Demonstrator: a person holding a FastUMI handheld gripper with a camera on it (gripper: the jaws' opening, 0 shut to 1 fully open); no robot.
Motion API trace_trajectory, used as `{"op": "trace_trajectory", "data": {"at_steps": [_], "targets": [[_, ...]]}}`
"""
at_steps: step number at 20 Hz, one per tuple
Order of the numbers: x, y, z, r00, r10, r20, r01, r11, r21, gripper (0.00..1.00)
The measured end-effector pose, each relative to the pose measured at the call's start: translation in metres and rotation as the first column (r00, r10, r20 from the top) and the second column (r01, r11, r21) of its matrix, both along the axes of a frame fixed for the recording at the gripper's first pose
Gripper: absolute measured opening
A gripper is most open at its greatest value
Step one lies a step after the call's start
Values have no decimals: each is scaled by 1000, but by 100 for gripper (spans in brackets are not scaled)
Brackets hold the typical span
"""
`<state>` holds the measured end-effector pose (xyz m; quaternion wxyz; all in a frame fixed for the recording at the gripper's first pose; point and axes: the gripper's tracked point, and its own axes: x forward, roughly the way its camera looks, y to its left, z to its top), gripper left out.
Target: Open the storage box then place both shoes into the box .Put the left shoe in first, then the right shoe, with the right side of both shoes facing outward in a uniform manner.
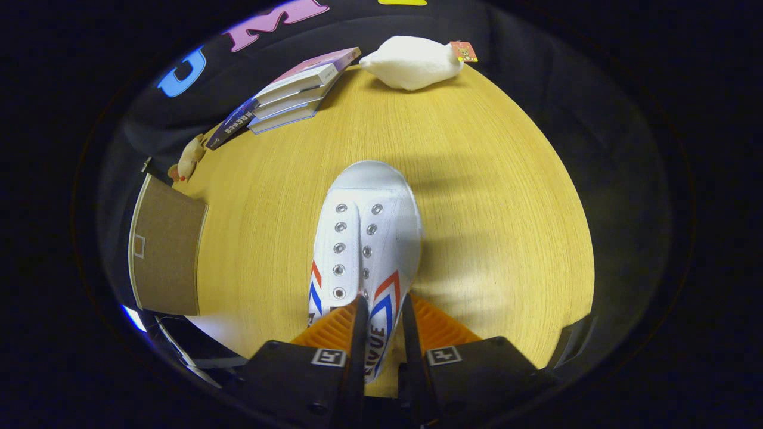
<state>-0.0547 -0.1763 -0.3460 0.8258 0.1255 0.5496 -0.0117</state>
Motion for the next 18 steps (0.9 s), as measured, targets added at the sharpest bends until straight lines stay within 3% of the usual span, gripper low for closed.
{"op": "trace_trajectory", "data": {"at_steps": [3,5,11,18], "targets": [[-1,-3,3,1000,-29,7,30,999,-28,14],[-1,-4,4,999,-36,12,37,999,-34,8],[2,21,50,994,-92,59,94,995,-26,8],[24,109,142,975,-128,180,119,991,60,8]]}}
